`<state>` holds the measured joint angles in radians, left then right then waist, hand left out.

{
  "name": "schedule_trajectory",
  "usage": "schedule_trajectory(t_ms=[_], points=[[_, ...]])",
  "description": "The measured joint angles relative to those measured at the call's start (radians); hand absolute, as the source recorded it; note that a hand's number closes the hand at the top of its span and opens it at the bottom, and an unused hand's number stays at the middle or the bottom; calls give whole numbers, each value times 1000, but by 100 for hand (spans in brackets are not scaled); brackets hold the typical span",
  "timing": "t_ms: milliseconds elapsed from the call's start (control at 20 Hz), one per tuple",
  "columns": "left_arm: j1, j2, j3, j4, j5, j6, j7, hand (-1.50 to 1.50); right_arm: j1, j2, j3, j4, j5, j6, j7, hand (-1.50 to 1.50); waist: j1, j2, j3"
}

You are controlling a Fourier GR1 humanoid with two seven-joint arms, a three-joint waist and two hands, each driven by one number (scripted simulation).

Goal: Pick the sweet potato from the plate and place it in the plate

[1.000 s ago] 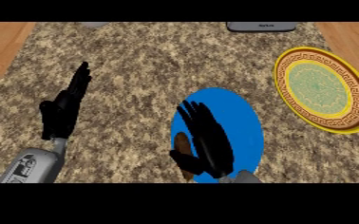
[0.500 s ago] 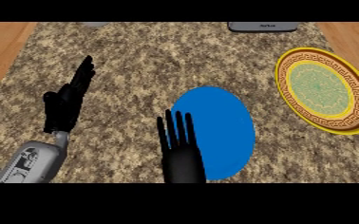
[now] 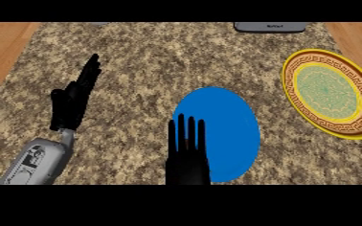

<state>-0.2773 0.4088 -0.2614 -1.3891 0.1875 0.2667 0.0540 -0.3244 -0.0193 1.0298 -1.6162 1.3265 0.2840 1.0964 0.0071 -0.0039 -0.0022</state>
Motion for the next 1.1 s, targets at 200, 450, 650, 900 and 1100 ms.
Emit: schedule_trajectory(t_ms=[200, 450, 650, 900, 1100], points=[[2, -7, 3, 15, -10, -3, -12, 0, -21, -3, -26, -2, -56, 47, 18, -150, 3, 2, 0], [-3, -3, 13, -5, -6, -18, 7, 0, -54, -5, -54, 27, -128, 81, 34, -150, 10, 3, 1], [-7, -2, 25, 6, -5, -31, 5, 0, -58, -5, -84, 76, -148, 106, 32, -150, 5, 4, 1], [-13, -12, 29, 0, -19, -27, 14, 0, -46, -3, -98, 150, -160, 107, 38, -150, 4, 4, 1], [-14, -19, 38, 10, -28, -32, 12, 0, -52, -2, -122, 181, -171, 113, 31, -150, 0, 4, 2]])
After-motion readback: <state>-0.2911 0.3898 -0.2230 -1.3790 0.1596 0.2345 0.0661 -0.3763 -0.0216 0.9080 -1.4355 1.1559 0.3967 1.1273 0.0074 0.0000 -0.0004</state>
